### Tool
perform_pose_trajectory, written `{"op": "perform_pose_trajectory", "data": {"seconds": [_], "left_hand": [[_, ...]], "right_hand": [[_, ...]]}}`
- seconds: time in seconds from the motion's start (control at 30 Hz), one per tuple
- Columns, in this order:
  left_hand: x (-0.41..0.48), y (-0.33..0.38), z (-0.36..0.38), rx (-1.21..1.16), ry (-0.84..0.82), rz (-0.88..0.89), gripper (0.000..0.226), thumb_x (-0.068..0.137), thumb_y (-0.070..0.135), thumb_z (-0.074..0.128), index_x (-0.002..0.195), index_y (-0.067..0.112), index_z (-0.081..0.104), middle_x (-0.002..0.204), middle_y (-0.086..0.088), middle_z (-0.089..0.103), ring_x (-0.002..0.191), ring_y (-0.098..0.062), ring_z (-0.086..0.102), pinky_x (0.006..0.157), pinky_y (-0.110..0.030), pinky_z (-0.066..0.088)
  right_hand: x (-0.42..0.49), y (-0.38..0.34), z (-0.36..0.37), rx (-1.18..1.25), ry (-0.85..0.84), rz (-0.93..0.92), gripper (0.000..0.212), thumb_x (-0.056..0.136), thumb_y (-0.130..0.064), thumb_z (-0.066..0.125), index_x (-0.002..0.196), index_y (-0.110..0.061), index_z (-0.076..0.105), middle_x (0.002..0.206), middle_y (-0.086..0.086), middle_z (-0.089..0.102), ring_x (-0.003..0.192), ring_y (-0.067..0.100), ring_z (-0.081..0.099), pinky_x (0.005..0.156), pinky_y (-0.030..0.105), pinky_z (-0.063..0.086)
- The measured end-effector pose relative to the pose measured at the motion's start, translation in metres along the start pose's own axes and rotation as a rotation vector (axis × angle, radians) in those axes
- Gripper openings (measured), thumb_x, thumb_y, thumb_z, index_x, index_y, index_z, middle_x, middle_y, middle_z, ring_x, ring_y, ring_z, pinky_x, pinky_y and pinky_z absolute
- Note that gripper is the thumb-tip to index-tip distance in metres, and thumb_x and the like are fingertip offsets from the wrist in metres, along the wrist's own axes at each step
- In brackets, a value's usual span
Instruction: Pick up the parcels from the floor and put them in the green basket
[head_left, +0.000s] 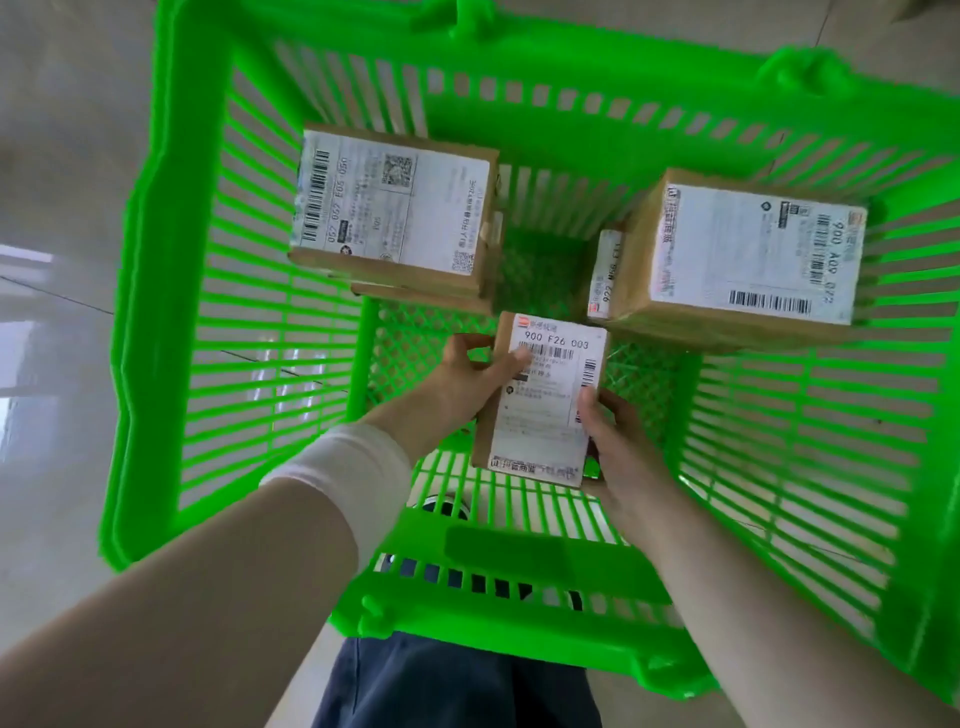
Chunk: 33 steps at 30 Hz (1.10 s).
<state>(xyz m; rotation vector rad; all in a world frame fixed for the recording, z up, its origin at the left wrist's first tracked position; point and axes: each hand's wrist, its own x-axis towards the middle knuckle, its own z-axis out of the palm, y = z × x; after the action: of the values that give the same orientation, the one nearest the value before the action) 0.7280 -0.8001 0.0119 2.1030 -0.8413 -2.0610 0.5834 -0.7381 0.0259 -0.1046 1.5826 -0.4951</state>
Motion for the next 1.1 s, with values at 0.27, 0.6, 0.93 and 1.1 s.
{"op": "perform_pose_trajectory", "data": {"seconds": [0.27, 0.6, 0.93, 1.1], "left_hand": [[-0.012, -0.007, 0.001, -0.091, -0.097, -0.038, 0.072, 0.083, 0.035, 0.064, 0.141, 0.032, 0.021, 0.127, -0.014, 0.06, 0.116, -0.025, 0.059, 0.09, -0.045, 0.052], [-0.037, 0.006, -0.004, -0.06, 0.018, 0.02, 0.05, 0.079, 0.034, 0.069, 0.113, 0.022, 0.034, 0.117, -0.007, 0.051, 0.102, -0.022, 0.059, 0.088, -0.042, 0.055], [-0.078, -0.015, -0.025, -0.29, 0.018, -0.174, 0.053, 0.078, 0.035, 0.069, 0.121, 0.017, 0.043, 0.129, -0.014, 0.055, 0.114, -0.029, 0.059, 0.092, -0.041, 0.053], [-0.091, -0.015, -0.048, 0.167, 0.162, -0.111, 0.046, 0.082, 0.039, 0.064, 0.122, 0.018, 0.059, 0.11, -0.001, 0.066, 0.096, -0.018, 0.059, 0.074, -0.023, 0.04]], "right_hand": [[0.004, -0.009, -0.008, -0.137, -0.015, 0.0, 0.048, 0.089, -0.046, 0.049, 0.132, -0.025, 0.045, 0.121, 0.003, 0.063, 0.104, 0.022, 0.061, 0.096, 0.048, 0.047], [-0.028, -0.022, -0.012, -0.168, 0.119, -0.095, 0.056, 0.08, -0.043, 0.062, 0.127, -0.014, 0.054, 0.122, 0.008, 0.063, 0.107, 0.023, 0.059, 0.086, 0.032, 0.041], [-0.063, -0.014, 0.001, 0.123, 0.145, 0.024, 0.014, 0.087, -0.027, 0.059, 0.087, -0.015, 0.065, 0.094, 0.004, 0.069, 0.104, 0.026, 0.061, 0.104, 0.047, 0.041], [-0.063, -0.015, 0.023, -0.068, 0.163, 0.002, 0.021, 0.093, -0.032, 0.052, 0.086, -0.017, 0.065, 0.099, 0.011, 0.07, 0.1, 0.03, 0.062, 0.097, 0.049, 0.043]]}}
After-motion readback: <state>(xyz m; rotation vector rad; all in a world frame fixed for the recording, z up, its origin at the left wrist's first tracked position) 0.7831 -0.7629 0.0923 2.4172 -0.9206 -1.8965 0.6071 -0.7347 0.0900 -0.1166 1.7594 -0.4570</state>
